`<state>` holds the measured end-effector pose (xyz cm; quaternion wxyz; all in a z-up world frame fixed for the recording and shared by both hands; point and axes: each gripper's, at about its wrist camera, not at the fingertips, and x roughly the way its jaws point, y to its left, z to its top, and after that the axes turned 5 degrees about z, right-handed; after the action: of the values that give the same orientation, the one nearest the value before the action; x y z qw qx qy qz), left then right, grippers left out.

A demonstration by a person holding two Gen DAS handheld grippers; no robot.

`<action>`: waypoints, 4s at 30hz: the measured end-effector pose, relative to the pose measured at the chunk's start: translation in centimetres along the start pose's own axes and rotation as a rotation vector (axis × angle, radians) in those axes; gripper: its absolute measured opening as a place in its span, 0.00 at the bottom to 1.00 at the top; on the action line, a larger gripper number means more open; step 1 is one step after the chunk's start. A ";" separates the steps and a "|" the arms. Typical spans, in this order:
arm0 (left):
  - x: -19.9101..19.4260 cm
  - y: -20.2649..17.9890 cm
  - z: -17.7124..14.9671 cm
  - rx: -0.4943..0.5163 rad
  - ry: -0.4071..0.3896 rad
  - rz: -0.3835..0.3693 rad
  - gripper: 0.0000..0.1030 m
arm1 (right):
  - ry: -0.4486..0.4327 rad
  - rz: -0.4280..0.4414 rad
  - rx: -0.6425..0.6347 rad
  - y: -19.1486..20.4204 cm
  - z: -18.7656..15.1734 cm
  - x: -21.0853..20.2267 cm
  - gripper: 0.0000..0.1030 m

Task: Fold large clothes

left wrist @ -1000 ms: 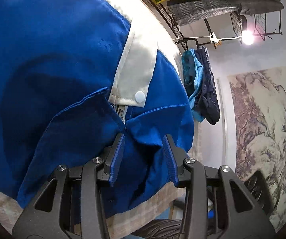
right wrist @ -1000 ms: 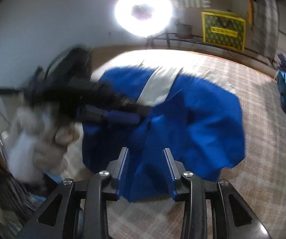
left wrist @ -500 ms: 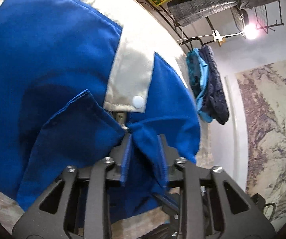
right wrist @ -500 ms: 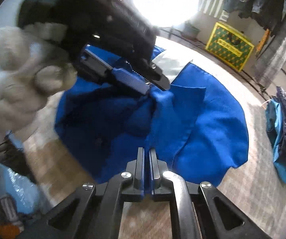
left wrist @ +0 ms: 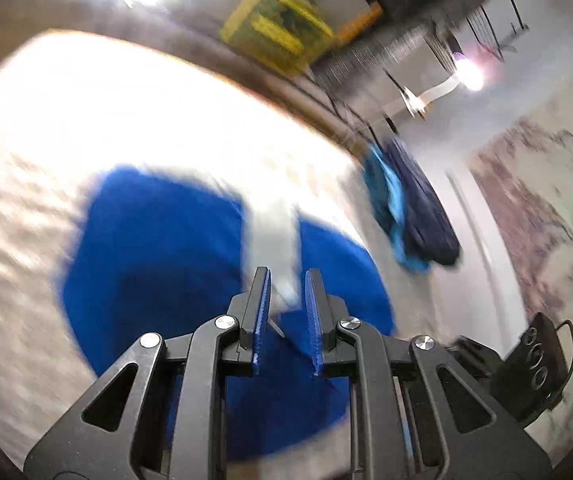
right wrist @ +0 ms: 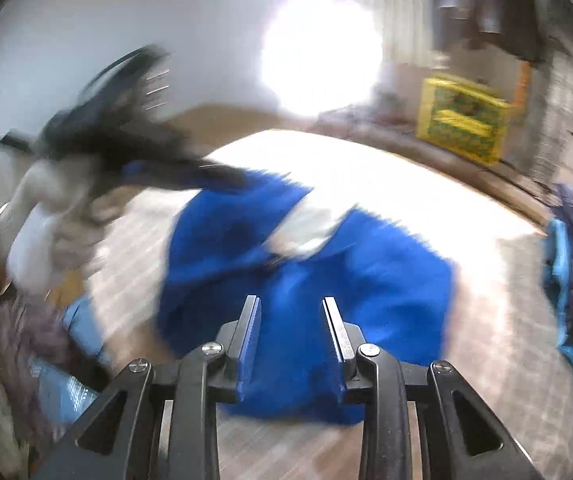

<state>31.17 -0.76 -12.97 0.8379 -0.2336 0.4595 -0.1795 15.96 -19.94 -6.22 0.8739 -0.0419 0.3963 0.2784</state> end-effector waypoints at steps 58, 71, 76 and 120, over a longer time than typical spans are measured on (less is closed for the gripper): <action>8.3 6.2 3.8 0.323 0.087 0.271 0.10 | 0.190 0.109 0.301 -12.5 1.9 10.5 0.28; 2.1 4.6 2.0 0.291 0.048 0.223 0.10 | 0.113 0.091 0.327 -11.3 1.8 4.7 0.27; 2.8 4.9 -1.5 0.303 0.148 0.255 0.10 | 0.158 0.086 0.338 -9.6 -0.7 4.0 0.27; 7.3 15.0 2.6 -0.251 0.275 -0.195 0.61 | -0.066 0.475 0.845 -21.9 -6.9 9.5 0.60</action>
<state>38.41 8.47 -25.11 0.7101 -0.3528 0.5637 -0.2311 27.80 -36.09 -20.98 0.7387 0.4173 0.4453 0.2861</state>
